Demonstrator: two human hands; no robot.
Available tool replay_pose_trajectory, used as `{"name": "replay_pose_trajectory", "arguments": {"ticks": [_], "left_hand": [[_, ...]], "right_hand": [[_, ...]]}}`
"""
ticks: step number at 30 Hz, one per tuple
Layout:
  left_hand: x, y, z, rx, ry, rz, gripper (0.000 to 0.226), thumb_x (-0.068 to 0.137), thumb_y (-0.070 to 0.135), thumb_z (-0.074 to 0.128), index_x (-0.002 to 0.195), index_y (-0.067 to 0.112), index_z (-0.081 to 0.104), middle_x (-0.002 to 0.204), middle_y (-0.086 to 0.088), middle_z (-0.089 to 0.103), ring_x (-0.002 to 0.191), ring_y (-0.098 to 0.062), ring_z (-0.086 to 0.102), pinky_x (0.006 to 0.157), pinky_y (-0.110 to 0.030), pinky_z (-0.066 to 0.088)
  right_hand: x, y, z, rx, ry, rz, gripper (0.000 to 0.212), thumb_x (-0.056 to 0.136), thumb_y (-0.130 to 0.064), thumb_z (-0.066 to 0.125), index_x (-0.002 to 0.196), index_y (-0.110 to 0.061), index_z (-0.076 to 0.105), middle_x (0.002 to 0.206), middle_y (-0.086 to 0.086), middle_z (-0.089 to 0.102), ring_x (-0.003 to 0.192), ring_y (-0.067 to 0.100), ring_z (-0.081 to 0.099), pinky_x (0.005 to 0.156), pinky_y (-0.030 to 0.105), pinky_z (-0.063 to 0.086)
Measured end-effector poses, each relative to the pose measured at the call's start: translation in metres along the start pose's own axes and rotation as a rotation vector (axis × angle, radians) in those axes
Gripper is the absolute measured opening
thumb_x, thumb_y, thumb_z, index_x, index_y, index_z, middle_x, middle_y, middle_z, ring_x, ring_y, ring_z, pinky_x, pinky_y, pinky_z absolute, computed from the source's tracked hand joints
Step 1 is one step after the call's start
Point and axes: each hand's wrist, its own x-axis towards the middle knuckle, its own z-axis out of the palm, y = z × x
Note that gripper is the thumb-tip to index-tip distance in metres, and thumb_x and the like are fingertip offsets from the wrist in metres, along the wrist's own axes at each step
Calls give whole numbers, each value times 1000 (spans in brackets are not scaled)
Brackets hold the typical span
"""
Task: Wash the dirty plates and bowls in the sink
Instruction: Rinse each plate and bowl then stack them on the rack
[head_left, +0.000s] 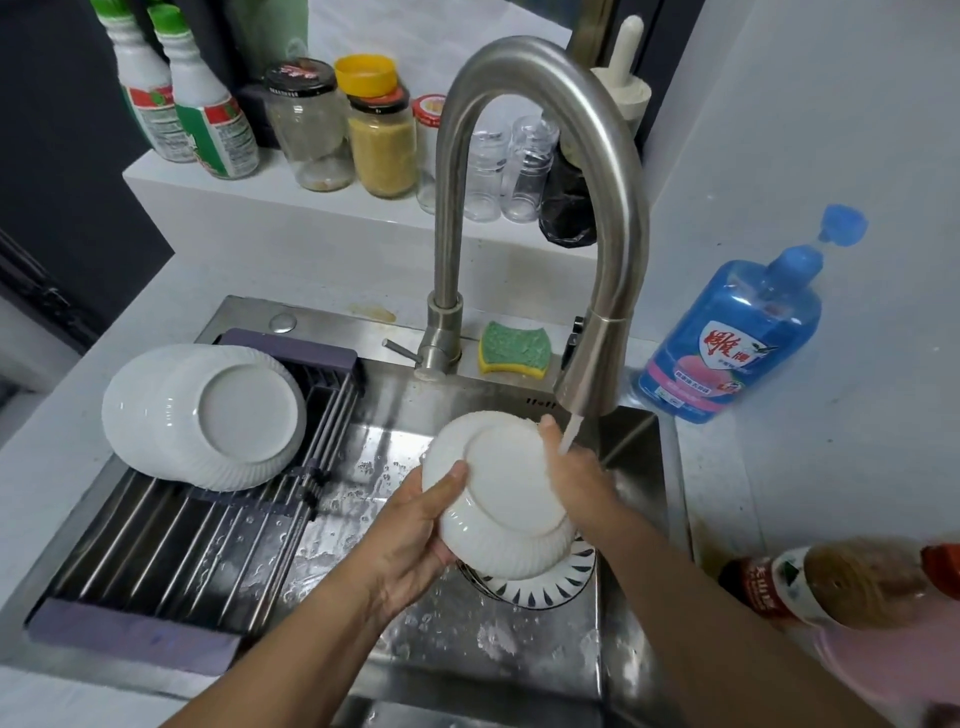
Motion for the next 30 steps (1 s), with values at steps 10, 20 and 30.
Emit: {"name": "replay_pose_trajectory", "arguments": {"ticks": [10, 20, 30], "left_hand": [[35, -15, -6, 740, 269, 203, 55, 96, 64, 51, 142, 34, 50, 134, 2, 65, 115, -26, 64, 88, -45, 56], [61, -18, 50, 1395, 3, 564, 49, 109, 51, 18, 150, 42, 44, 160, 11, 38, 151, -10, 25, 126, -39, 15], [44, -20, 21, 563, 333, 51, 66, 93, 73, 47, 121, 16, 66, 114, -11, 74, 99, -29, 71, 77, -39, 58]], "right_hand": [[1, 16, 4, 863, -326, 200, 69, 63, -51, 77, 119, -11, 74, 118, 17, 73, 111, 38, 68, 100, 53, 52], [-24, 18, 16, 770, 87, 43, 30, 89, -43, 74, 92, -13, 76, 84, 4, 78, 81, 22, 75, 73, 32, 58], [-16, 26, 19, 1011, 149, 117, 35, 88, -51, 71, 91, -15, 73, 91, 4, 77, 85, 23, 72, 79, 38, 61]]}}
